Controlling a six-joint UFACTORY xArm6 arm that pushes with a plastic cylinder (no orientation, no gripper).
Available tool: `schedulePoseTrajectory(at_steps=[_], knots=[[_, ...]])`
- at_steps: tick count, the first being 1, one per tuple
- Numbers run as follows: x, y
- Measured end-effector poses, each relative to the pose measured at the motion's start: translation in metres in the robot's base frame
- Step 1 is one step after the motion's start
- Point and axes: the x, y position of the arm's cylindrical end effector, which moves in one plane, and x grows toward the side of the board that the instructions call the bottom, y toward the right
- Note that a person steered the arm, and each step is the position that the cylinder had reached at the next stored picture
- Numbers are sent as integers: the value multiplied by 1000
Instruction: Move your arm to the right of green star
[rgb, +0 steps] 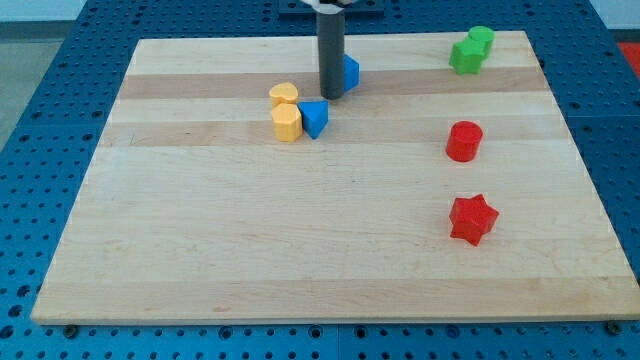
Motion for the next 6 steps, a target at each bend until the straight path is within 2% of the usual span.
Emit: schedulePoseTrajectory(at_steps=[4, 6], knots=[[-41, 29], [-43, 29]])
